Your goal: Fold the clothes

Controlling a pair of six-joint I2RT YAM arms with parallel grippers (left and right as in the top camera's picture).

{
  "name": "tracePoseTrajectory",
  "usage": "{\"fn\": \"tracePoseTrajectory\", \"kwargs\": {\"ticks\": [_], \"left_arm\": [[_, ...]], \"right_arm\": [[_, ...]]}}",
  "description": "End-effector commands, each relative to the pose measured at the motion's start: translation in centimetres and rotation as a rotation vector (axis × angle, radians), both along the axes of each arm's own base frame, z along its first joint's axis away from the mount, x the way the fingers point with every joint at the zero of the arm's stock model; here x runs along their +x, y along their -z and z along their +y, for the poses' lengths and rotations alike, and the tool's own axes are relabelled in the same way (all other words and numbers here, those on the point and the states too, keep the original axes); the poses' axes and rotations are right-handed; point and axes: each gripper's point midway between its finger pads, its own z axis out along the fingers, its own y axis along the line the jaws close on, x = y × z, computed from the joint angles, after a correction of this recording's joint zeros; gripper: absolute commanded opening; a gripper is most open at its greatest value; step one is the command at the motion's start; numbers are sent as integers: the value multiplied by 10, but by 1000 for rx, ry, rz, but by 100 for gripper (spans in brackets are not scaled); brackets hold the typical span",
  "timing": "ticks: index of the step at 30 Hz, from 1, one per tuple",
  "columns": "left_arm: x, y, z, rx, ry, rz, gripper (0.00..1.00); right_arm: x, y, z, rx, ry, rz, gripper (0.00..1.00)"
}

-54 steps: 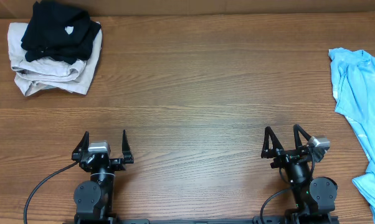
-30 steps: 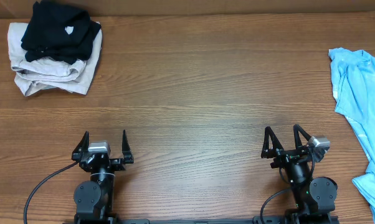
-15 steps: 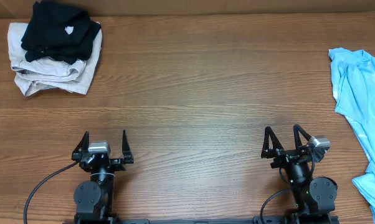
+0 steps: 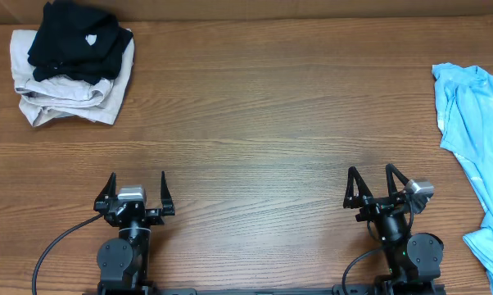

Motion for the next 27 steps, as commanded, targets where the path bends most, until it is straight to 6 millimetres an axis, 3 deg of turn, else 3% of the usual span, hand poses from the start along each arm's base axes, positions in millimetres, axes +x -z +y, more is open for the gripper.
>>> {"fn": "tracePoseTrajectory", "kwargs": {"ticks": [1,7,12,19,27], "left_arm": [[0,-1,5,37,-21,-8,100],[0,-10,7,76,-30,-39,100],[-2,-51,-12,60,75,-211,100],[-12,-89,-27,61,161,-254,100],[-21,-154,-32,58,195,-160,100]], "right_arm": [[0,1,2,2,-9,-5,100],[0,-2,2,4,-10,-20,100],[-3,-26,2,7,-12,-85,100],[-23,-101,-3,-47,11,-205,100],[-40,-192,-9,-101,43,-140,100]]}}
